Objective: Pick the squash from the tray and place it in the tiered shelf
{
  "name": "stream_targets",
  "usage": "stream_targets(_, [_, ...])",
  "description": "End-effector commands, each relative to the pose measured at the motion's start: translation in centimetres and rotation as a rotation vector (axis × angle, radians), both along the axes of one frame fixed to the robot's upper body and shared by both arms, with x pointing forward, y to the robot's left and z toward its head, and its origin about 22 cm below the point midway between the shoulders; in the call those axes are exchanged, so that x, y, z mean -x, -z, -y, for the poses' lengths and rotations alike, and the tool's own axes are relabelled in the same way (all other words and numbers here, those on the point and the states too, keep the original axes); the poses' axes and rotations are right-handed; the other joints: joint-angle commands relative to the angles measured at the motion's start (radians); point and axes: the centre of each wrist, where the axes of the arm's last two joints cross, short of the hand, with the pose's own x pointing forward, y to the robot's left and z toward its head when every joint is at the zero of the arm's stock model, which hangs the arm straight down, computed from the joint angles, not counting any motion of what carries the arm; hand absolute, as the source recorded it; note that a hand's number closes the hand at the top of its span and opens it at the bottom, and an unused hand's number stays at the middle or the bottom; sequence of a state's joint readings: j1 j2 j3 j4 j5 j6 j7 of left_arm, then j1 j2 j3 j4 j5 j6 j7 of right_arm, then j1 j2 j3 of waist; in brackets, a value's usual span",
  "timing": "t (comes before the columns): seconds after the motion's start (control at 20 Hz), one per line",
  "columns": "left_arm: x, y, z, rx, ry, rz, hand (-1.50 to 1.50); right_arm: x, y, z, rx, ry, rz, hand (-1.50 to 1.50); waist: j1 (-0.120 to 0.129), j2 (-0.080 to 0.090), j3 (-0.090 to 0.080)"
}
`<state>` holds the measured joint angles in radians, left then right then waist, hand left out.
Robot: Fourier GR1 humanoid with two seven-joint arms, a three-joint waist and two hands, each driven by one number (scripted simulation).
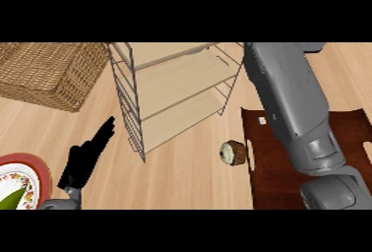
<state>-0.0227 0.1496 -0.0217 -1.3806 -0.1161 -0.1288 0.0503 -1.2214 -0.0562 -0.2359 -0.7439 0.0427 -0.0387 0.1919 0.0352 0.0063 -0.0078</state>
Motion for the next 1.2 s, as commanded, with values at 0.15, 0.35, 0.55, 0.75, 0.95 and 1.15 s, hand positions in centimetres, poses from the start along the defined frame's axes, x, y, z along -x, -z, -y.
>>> stream_targets(0.15, [-0.1,-0.4,-1.0,-0.003,-0.009,0.009,0.00,-1.1,0.0,12.2,-0.036,0.303,0.017,-1.50,-0.023,0.002,0.008])
stream_targets(0.35, [-0.5,-1.1,-1.4,0.016,-0.024,0.011,0.00,-0.1,-1.1,20.8,-0.043,0.287,0.045,-1.50,-0.016,0.004,0.009])
stream_targets(0.55, [-0.5,-0.9,0.1,-0.014,-0.003,0.001,0.00,0.9,1.9,25.2,-0.018,0.266,0.087,-1.50,-0.007,0.009,0.009])
stream_targets(0.75, [-0.9,0.6,1.1,-0.011,-0.006,0.009,0.00,1.0,0.0,27.0,0.001,0.218,0.104,-1.50,-0.002,0.011,0.009])
stream_targets(0.95, [0.0,0.4,0.1,0.007,0.010,0.013,0.00,2.4,-2.3,30.6,0.037,0.183,0.139,-1.50,0.005,0.010,0.009])
stream_targets(1.15, [0.5,0.4,0.7,0.005,0.020,0.002,0.00,2.4,2.5,30.2,0.110,0.179,0.095,-1.50,0.012,0.011,0.009])
